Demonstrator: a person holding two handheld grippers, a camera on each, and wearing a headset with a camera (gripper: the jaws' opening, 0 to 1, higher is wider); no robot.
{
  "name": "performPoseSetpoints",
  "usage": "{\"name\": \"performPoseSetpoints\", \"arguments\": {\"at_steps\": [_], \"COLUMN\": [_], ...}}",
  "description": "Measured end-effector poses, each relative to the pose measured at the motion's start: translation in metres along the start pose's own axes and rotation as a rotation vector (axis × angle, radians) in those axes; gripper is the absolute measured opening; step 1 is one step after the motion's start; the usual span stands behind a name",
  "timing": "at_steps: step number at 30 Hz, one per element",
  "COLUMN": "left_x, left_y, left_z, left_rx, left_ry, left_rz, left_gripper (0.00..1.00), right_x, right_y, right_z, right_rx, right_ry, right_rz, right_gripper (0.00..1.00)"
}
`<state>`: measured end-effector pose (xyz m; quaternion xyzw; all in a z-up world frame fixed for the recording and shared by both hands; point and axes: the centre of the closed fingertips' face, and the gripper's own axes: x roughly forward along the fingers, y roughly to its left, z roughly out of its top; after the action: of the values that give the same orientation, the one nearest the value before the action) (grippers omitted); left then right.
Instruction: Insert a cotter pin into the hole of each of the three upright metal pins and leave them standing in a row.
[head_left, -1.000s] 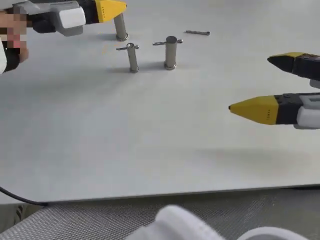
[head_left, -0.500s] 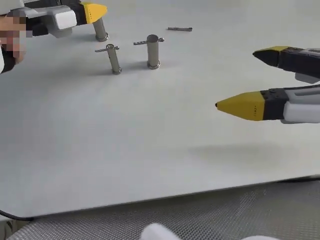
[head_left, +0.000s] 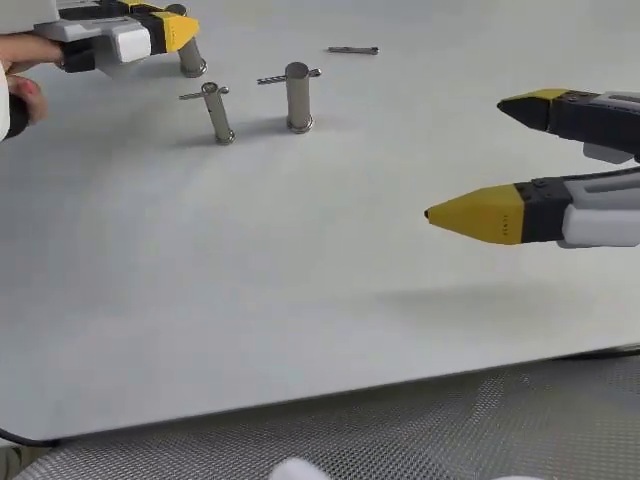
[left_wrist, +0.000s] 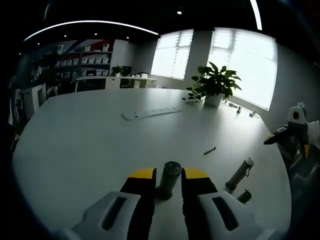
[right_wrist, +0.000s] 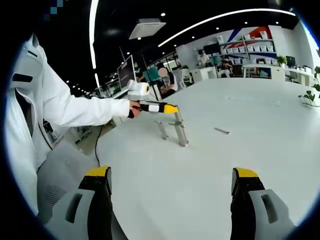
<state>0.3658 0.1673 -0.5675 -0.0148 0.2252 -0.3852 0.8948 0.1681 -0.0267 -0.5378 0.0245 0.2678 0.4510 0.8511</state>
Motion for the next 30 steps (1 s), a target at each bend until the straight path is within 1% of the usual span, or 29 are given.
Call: {"name": "performPoseSetpoints", "arguments": {"at_steps": [1, 2, 3, 5, 7, 8, 9, 10, 11, 16, 18, 19, 20, 22, 24, 26, 28, 30], "left_x": [0.0, 0.0, 0.0, -0.001, -0.001, -0.001, -0.002, -0.002, -0.002, -0.002, -0.002, -0.002, -0.002, -0.002, -0.003, -0.006, -0.007, -0.008], "left_y": [-0.003, -0.006, -0.004, -0.004, -0.004, -0.005, -0.001, -0.002, -0.002, 0.0, 0.001, 0.004, 0.004, 0.005, 0.005, 0.003, 0.001, -0.001], "left_z": [0.0, 0.0, 0.0, 0.0, 0.0, 0.0, 0.003, 0.003, 0.004, 0.004, 0.005, 0.005, 0.005, 0.006, 0.006, 0.009, 0.013, 0.016], "left_rx": [-0.02, -0.028, -0.015, -0.023, -0.01, 0.008, 0.064, 0.086, 0.069, 0.074, 0.063, 0.05, 0.05, 0.06, 0.061, 0.063, 0.048, 0.056], "left_ry": [-0.002, -0.003, -0.006, -0.006, -0.004, -0.002, -0.008, -0.003, -0.008, -0.009, -0.001, 0.006, 0.022, 0.03, 0.037, 0.033, 0.027, 0.031], "left_rz": [-0.016, -0.035, -0.026, -0.022, -0.019, -0.015, 0.005, 0.018, 0.025, 0.035, 0.043, 0.062, 0.067, 0.072, 0.068, 0.057, 0.044, 0.032], "left_gripper": [0.16, 0.14, 0.14, 0.13, 0.13, 0.13, 0.12, 0.12, 0.11, 0.11, 0.11, 0.1, 0.1, 0.1, 0.1, 0.1, 0.1, 0.1], "right_x": [0.0, 0.0, 0.0, 0.001, 0.002, 0.002, 0.002, 0.003, 0.003, 0.002, 0.002, 0.002, 0.001, 0.001, 0.001, 0.0, 0.0, 0.001], "right_y": [0.0, 0.0, 0.0, 0.0, 0.0, 0.001, 0.001, 0.001, 0.002, 0.002, 0.002, 0.002, 0.002, 0.002, 0.002, 0.002, 0.002, 0.003], "right_z": [0.0, 0.0, 0.0, 0.0, 0.0, 0.0, 0.0, 0.0, 0.0, 0.0, 0.001, 0.001, 0.002, 0.001, 0.001, 0.001, 0.001, -0.001], "right_rx": [0.001, 0.001, -0.002, -0.003, -0.003, -0.003, -0.003, -0.003, -0.003, 0.001, 0.001, 0.003, 0.003, 0.003, 0.0, -0.005, -0.006, 0.003], "right_ry": [0.001, 0.001, 0.002, 0.005, 0.005, 0.005, 0.005, 0.006, 0.006, 0.003, 0.001, -0.001, -0.002, 0.003, 0.007, 0.009, 0.008, 0.019], "right_rz": [0.0, 0.001, 0.004, 0.004, 0.006, 0.008, 0.009, 0.01, 0.011, 0.012, 0.011, 0.01, 0.009, 0.01, 0.013, 0.014, 0.014, 0.022], "right_gripper": [0.98, 0.98, 0.98, 0.98, 0.98, 0.98, 0.98, 0.98, 0.98, 0.98, 0.98, 0.98, 0.98, 0.97, 0.97, 0.97, 0.97, 0.97]}}
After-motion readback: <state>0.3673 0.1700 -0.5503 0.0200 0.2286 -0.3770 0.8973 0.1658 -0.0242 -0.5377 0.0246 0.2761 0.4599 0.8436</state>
